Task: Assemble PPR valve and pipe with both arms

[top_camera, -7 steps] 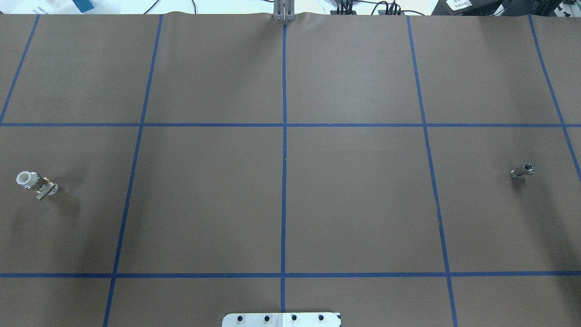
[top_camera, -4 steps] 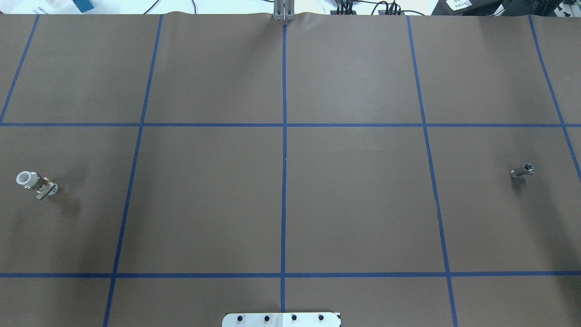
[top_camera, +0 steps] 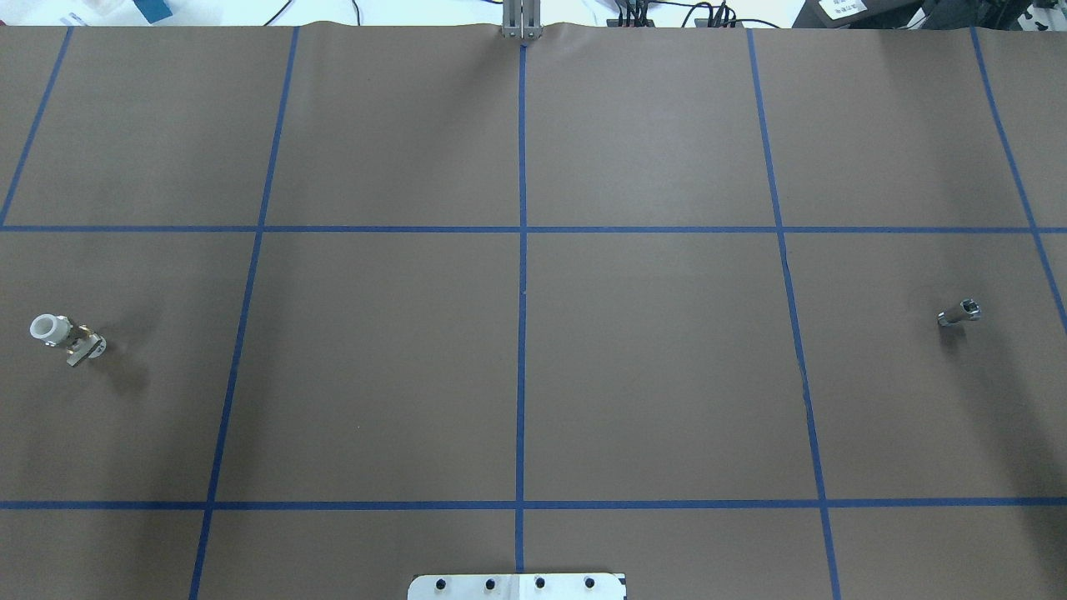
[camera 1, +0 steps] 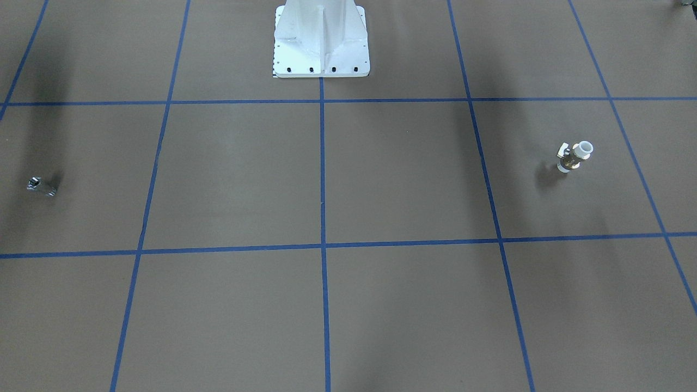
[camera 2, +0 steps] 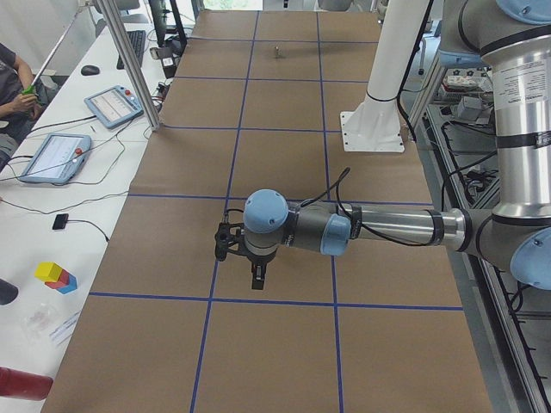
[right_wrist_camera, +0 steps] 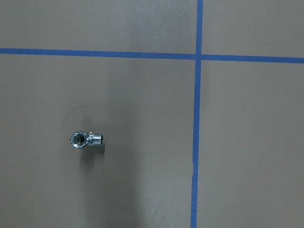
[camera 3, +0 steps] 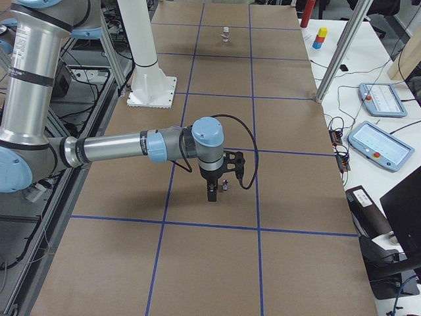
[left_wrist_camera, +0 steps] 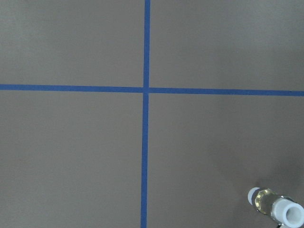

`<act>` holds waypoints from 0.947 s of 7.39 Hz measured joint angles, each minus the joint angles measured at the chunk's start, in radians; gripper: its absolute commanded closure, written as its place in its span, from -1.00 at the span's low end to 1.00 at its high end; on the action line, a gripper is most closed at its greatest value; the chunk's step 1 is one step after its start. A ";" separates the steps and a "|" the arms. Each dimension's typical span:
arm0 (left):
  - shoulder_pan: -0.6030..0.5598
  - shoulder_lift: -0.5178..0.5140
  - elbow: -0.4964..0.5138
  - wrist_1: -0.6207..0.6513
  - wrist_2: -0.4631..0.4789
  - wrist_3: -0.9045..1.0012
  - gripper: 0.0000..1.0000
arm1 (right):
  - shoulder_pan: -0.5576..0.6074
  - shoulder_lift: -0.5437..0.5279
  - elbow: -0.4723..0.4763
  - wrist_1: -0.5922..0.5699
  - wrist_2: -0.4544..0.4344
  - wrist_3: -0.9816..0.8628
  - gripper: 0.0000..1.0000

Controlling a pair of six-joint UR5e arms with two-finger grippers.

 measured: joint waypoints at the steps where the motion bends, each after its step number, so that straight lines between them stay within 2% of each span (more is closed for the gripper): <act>1: 0.000 0.003 -0.004 -0.002 -0.001 0.000 -0.99 | 0.000 -0.001 -0.005 0.002 0.001 0.001 -1.00; 5: 0.000 0.008 -0.022 -0.015 -0.007 -0.005 -0.99 | 0.000 -0.009 -0.012 0.009 0.026 0.000 -1.00; 7: 0.001 0.023 -0.031 -0.061 -0.006 -0.010 -0.99 | 0.000 -0.019 0.004 0.011 0.043 0.000 -1.00</act>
